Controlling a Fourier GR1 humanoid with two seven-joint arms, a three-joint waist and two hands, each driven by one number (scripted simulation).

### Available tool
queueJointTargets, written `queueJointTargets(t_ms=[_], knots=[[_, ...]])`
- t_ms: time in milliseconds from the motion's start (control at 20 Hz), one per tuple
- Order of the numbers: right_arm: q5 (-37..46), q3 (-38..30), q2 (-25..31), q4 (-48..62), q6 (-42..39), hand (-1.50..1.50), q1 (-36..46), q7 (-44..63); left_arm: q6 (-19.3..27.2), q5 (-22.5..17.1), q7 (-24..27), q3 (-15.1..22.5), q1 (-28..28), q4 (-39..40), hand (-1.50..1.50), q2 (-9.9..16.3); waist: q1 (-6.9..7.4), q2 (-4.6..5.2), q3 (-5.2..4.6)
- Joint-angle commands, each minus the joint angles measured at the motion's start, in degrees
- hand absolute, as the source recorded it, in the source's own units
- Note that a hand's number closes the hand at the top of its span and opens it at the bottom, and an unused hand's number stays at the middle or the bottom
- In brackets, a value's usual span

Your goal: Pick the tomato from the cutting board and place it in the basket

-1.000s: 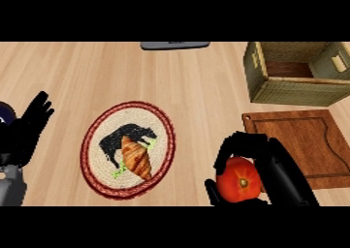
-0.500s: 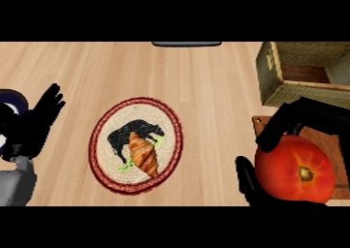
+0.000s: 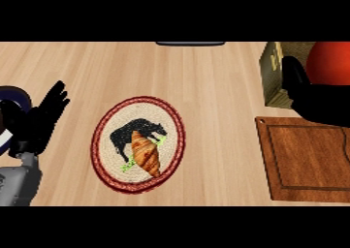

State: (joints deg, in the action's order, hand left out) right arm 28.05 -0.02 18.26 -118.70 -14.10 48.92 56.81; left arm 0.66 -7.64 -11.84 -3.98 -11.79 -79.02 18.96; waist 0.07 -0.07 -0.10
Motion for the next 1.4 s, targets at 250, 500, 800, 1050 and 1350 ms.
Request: queueJointTargets(t_ms=[250, 500, 800, 1050, 1350], knots=[[4.32, -6.93, 6.44, 18.08, 2.22, 1.5, -0.17, -11.3, -2.36, -1.33, -1.72, -1.69, 1.93, -2.99, 0.0, 1.26, 0.76, 0.14, 0.1], [1.34, -11.44, 9.75, 22.22, 1.62, 1.5, -4.0, -20.45, 1.68, 1.69, -3.19, -0.21, -1.68, -1.51, 0.0, -2.4, 0.13, 0.13, 0.11], [-0.98, -15.08, 9.89, 31.13, 4.9, 1.5, -6.1, -31.0, -1.34, 1.1, -1.84, -1.59, 1.31, -3.07, 0.0, -1.16, 0.23, 0.12, 0.11], [1.31, -15.23, 9.75, 41.28, 10.03, 1.5, -4.92, -38.93, -1.16, 2.69, 2.12, -1.21, 2.22, -0.9, 0.0, -3.12, 0.43, 0.16, 0.09], [2.44, -19.7, 11.08, 52.13, 16.14, -1.5, -2.67, -39.21, -2.22, 1.78, -2.23, -2.32, 0.7, -2.66, 0.0, -1.47, 0.62, 0.2, 0.11]])
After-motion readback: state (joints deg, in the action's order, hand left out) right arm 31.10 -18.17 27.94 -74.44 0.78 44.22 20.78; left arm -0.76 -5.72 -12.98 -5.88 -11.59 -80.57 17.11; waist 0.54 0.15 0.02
